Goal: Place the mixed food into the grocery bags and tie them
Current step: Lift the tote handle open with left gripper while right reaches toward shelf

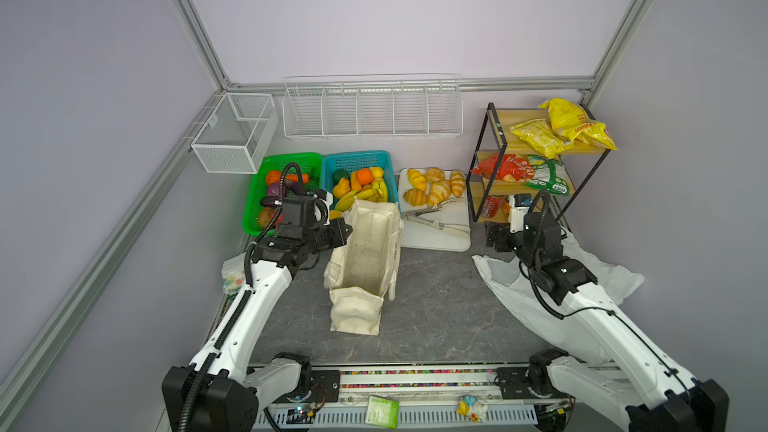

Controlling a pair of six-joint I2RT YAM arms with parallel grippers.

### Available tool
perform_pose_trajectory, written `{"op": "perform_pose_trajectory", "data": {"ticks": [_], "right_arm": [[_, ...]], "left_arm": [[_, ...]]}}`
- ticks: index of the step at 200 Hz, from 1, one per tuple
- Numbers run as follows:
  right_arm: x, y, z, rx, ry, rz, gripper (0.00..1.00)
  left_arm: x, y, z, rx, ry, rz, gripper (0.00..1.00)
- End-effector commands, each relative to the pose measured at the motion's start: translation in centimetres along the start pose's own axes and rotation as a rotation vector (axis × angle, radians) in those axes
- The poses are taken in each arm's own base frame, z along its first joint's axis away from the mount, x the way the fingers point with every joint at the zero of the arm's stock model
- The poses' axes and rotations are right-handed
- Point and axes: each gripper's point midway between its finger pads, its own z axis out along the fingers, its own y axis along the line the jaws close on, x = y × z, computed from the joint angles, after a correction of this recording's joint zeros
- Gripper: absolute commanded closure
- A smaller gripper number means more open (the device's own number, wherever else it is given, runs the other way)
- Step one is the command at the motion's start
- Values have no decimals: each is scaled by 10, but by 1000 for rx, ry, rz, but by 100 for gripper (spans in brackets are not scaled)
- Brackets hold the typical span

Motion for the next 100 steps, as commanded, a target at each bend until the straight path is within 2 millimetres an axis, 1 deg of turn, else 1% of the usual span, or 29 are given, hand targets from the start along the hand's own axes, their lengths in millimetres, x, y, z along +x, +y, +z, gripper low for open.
{"op": "perform_pose_trajectory", "data": {"ticks": [1,17,29,31,34,56,66,72,73,75,85,100], "right_arm": [[-15,-11,-2,2,-39,54,9],[-18,-11,2,5,-27,56,9],[-12,-14,6,21,-1,53,9],[-22,-13,4,20,-22,55,9],[-25,-14,4,26,-27,54,9],[-30,-23,3,76,-29,42,9],[-34,-32,1,108,-43,50,9],[-36,-33,0,114,-49,57,9],[-37,-39,-1,128,-54,66,10],[-38,-45,-2,142,-58,75,9],[-43,-60,-5,168,-82,122,10],[-49,-77,-9,181,-112,191,10]], "left_arm": [[-30,-26,-1,126,-130,-67,100],[-41,-17,-1,68,-181,-79,100],[-48,-8,-2,13,-214,-76,100],[-49,-7,-2,5,-218,-76,100],[-51,-5,-2,-5,-225,-72,100],[-56,6,-2,-61,-245,-72,100],[-55,10,-1,-68,-246,-83,100],[-55,11,0,-66,-249,-88,100],[-54,12,0,-66,-248,-89,100],[-54,12,0,-65,-250,-91,100],[-51,14,2,-60,-249,-96,100],[-46,15,3,-49,-246,-105,100]]}}
